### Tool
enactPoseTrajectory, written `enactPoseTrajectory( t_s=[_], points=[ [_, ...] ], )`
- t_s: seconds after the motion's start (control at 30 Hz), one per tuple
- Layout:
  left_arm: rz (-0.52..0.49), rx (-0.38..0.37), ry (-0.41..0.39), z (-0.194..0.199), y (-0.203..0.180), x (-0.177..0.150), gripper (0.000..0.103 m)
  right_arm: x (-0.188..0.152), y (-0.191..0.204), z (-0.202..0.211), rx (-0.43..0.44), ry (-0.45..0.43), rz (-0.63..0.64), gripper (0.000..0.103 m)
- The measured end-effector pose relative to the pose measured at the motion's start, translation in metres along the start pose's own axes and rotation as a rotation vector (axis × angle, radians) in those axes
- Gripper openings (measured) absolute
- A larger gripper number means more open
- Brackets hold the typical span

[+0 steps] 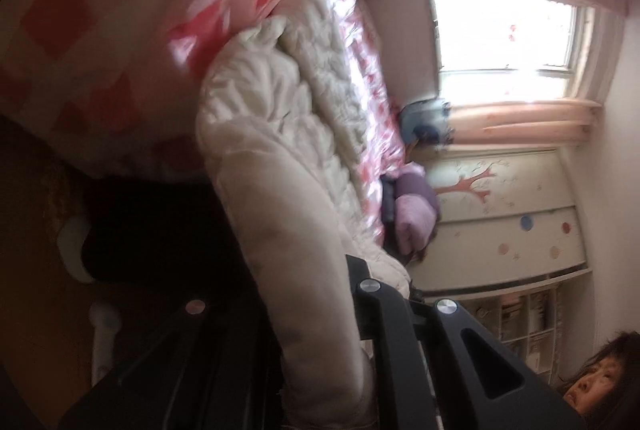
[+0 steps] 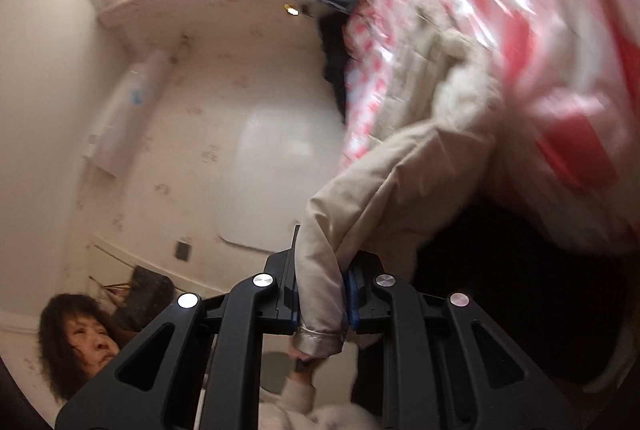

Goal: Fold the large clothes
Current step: 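Fold the hem over toward the collar and open both grippers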

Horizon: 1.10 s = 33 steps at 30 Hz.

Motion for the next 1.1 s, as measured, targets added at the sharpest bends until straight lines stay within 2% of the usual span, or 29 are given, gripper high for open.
enactPoseTrajectory(
  t_s=[0.13, 0.3, 0.53, 0.77, 0.93, 1.1],
  points=[
    [-0.063, -0.05, -0.054, -0.004, -0.034, 0.024, 0.008, 0.037, 0.027, -0.03, 0.056, -0.007, 0.075, 0.017],
    [-0.096, -0.129, -0.134, -0.019, -0.076, 0.086, 0.009, 0.095, 0.062, -0.071, 0.109, -0.04, 0.135, 0.017],
    [-0.119, -0.152, -0.202, -0.062, -0.111, 0.178, 0.009, 0.184, 0.077, -0.122, 0.074, -0.089, 0.155, 0.017],
    [-0.092, -0.109, -0.246, -0.106, -0.109, 0.244, 0.009, 0.268, 0.05, -0.17, -0.024, -0.134, 0.118, 0.017],
    [-0.065, -0.045, -0.281, -0.139, -0.091, 0.284, 0.009, 0.308, 0.006, -0.199, -0.131, -0.147, 0.078, 0.017],
    [-0.015, 0.055, -0.305, -0.174, -0.05, 0.318, 0.009, 0.337, -0.054, -0.221, -0.252, -0.17, 0.014, 0.02]
  ],
)
Point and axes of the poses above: each gripper's, at about its wrist camera, not at the fingertips, and z roughly against the way its jaws point, y to its left, x to its top, the point moved 2 cm from there along -z, roughly the way its jaws point, and after that the axes turned 1 degree about -x, right-handed, at the moved point
